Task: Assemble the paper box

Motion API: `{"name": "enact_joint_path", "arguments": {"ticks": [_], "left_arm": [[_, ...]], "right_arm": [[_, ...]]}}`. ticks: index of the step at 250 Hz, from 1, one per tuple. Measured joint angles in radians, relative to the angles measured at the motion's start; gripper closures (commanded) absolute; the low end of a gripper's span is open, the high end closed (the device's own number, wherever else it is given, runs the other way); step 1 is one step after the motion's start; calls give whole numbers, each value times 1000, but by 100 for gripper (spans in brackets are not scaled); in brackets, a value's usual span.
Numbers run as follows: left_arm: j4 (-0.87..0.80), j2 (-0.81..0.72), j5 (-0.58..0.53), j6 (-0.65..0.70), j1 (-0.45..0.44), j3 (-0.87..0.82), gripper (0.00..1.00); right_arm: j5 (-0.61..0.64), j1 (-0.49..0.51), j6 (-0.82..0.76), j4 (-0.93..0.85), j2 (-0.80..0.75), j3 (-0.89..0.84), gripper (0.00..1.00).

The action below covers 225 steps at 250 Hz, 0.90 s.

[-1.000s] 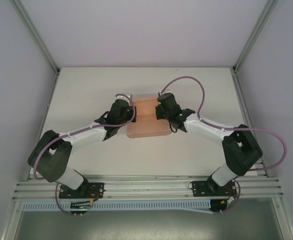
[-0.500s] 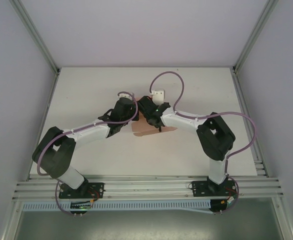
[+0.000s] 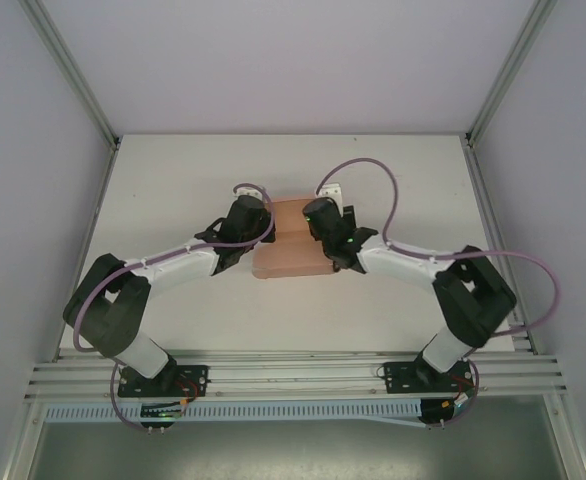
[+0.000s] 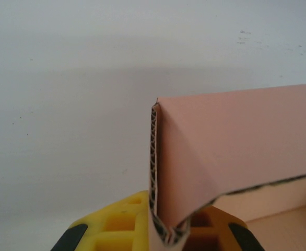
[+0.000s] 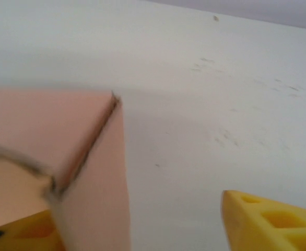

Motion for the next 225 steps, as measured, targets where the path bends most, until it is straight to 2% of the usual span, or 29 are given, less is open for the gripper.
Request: {"name": "enact_joint_path", "arguments": {"ticks": [35,65,69,79,116,153,175,225], "left_arm": [[5,-2,1,5,1,-2,100],[8,-16,1,7,1,-17,100],[8,-18,2,9,1,-18,100],[8,-21,3,16,1,-20,100],[9,-26,10,74,1,-21,100],[-68,-21,35,206,1,31,100],[-129,-10,88,302,2,104,100],[-369,53,316,633,2,275,99]], "right_arm": [[-143,0,-50,76,-97,-28,22],[-201,1,-64,103,-144,-43,18],[-206,1,-64,102,-151,-45,16],[-211,1,-65,101,-161,-50,2],[-192,-2,-38,93,-219,-87,1],[-154,-41,29,51,-355,-149,1],[-141,-90,74,9,-451,-175,1],[-131,-223,169,-134,-624,-230,1]]}}
